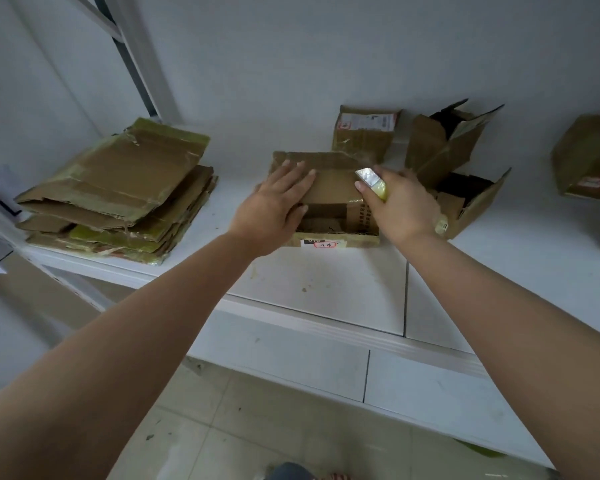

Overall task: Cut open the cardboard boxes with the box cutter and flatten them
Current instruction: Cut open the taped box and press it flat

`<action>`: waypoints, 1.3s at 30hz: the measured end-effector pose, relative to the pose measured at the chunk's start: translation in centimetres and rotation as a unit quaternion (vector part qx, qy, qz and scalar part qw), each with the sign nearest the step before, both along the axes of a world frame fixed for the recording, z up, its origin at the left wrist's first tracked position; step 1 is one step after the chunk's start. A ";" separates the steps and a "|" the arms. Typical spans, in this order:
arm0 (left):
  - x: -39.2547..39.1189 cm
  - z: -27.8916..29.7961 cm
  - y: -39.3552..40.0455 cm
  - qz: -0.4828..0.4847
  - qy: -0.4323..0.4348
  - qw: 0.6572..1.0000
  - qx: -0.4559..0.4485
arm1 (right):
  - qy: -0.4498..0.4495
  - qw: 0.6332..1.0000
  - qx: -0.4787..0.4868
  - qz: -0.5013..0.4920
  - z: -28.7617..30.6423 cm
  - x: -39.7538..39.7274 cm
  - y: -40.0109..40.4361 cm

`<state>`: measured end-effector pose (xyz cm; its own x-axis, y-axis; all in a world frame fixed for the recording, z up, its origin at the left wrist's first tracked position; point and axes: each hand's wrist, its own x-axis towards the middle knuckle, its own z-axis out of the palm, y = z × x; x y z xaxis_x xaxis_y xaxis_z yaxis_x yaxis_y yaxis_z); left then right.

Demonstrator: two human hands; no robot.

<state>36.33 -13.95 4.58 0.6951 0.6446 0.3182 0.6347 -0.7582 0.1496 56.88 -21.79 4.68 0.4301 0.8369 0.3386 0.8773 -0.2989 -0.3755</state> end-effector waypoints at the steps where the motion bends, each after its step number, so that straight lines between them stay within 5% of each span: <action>1: 0.1 -0.4 0.2 0.009 0.014 1.000 -0.011 | -0.001 1.000 -0.002 -0.003 0.0 -0.1 0.0; 8: 0.4 -0.3 1.7 -0.016 0.012 1.000 -0.018 | -0.002 0.999 0.041 -0.024 -0.1 -1.8 -2.9; 12: -0.3 0.0 2.9 -0.048 0.012 0.997 -0.052 | -0.056 0.987 0.116 0.096 -0.8 -3.3 -3.7; 17: -0.5 0.1 3.5 -0.070 0.011 0.995 -0.071 | -0.057 0.986 0.043 0.148 -2.3 -5.0 -3.0; 22: -0.6 -1.0 3.6 -0.079 -0.038 0.994 -0.073 | 0.006 0.976 -0.169 0.140 -4.2 -5.9 -3.9; 39: 2.2 -3.4 2.0 0.093 -0.205 0.972 0.072 | 0.022 0.994 -0.100 0.045 -6.1 -6.8 -4.2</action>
<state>38.51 -11.94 1.23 0.3666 0.6757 0.6395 0.6720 -0.6677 0.3203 50.11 -25.98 -1.43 0.3621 0.9210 0.1438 0.8874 -0.2934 -0.3556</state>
